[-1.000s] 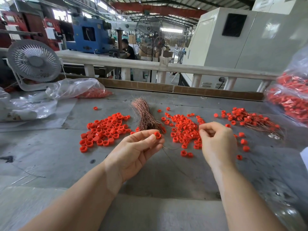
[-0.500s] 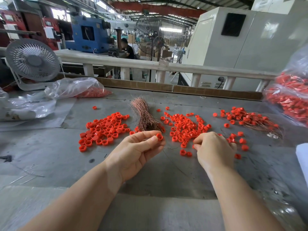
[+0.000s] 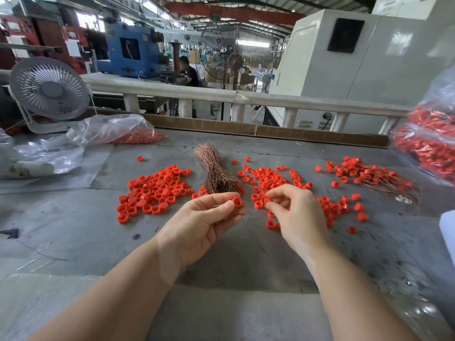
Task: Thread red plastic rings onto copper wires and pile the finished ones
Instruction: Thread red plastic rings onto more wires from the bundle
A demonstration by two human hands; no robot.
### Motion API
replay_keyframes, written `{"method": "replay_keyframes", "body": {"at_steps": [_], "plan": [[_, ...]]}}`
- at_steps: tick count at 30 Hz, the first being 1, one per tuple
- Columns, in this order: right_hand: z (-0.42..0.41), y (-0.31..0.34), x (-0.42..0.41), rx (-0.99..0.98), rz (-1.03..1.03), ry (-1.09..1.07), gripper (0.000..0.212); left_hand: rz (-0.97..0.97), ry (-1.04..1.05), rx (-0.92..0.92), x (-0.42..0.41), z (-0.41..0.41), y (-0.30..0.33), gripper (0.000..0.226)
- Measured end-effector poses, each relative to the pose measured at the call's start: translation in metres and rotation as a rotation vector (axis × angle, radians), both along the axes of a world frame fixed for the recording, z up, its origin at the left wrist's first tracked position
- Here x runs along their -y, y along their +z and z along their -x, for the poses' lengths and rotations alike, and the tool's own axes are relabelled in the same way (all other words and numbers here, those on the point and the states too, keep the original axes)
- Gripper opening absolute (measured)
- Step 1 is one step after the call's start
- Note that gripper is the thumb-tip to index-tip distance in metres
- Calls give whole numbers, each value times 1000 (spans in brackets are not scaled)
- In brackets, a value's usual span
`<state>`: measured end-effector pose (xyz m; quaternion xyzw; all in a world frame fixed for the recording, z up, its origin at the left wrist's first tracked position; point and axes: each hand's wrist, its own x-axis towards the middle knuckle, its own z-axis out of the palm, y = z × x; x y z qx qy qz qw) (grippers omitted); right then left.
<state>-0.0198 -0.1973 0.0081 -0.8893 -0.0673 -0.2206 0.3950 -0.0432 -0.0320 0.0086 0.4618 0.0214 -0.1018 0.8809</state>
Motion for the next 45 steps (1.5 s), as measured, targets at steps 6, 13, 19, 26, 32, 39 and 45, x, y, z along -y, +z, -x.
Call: {"method": "replay_keyframes", "body": {"at_steps": [6, 13, 19, 26, 32, 39, 45], "plan": [[3, -3, -8, 45, -16, 147, 18, -10, -1, 9, 0, 0, 0, 17], [6, 1, -10, 54, -76, 205, 31, -16, 8, 10, 1, -1, -1, 16], [9, 2, -12, 54, -145, 259, 32, -17, 6, 13, 1, -1, -2, 16], [8, -1, -12, 63, -124, 271, 22, -10, 28, 5, 1, -1, -3, 14], [7, -4, -12, 62, -102, 256, 15, -2, 29, -2, 1, -2, -5, 14], [6, -3, -12, 94, -88, 255, 13, 18, 48, -14, 0, -4, -5, 21], [6, -3, -12, 105, -81, 249, 13, 22, 50, -1, 0, -5, -6, 20]]}}
